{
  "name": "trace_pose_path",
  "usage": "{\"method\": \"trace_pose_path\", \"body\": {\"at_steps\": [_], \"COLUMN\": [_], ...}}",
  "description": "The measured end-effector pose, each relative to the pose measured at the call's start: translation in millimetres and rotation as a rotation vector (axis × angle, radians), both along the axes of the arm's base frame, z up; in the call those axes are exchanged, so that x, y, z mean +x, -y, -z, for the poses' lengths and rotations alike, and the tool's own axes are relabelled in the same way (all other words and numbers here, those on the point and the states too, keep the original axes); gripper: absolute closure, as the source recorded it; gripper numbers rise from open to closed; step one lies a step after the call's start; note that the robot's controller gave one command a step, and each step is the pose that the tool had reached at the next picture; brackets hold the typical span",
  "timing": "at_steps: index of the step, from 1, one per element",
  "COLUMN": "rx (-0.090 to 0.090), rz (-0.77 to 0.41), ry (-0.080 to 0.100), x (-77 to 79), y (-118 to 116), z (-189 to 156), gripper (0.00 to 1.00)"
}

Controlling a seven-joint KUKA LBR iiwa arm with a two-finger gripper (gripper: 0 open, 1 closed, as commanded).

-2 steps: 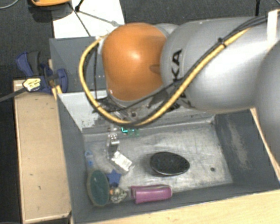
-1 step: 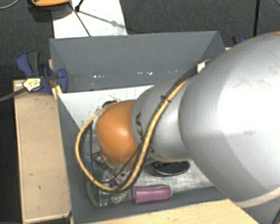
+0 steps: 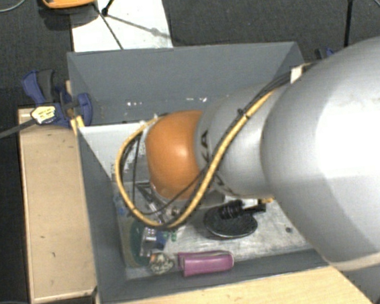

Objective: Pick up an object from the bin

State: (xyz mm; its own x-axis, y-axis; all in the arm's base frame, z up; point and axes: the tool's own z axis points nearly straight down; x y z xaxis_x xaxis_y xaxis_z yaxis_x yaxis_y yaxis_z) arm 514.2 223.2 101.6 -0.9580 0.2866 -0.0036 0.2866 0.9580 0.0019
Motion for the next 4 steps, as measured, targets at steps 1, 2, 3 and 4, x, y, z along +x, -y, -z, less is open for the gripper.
{"method": "trace_pose_path", "body": {"at_steps": [1,2,3,4], "rx": [0.001,0.006,0.010,0.016], "rz": [0.306,0.523,0.761,0.761], "ry": [-0.003,-0.010,-0.010,-0.006], "x": [-20.5,-30.0,-24.1,-22.6], "y": [10,-2,21,18], "z": [1,26,26,24], "gripper": [0.00,0.00,0.00,1.00]}}
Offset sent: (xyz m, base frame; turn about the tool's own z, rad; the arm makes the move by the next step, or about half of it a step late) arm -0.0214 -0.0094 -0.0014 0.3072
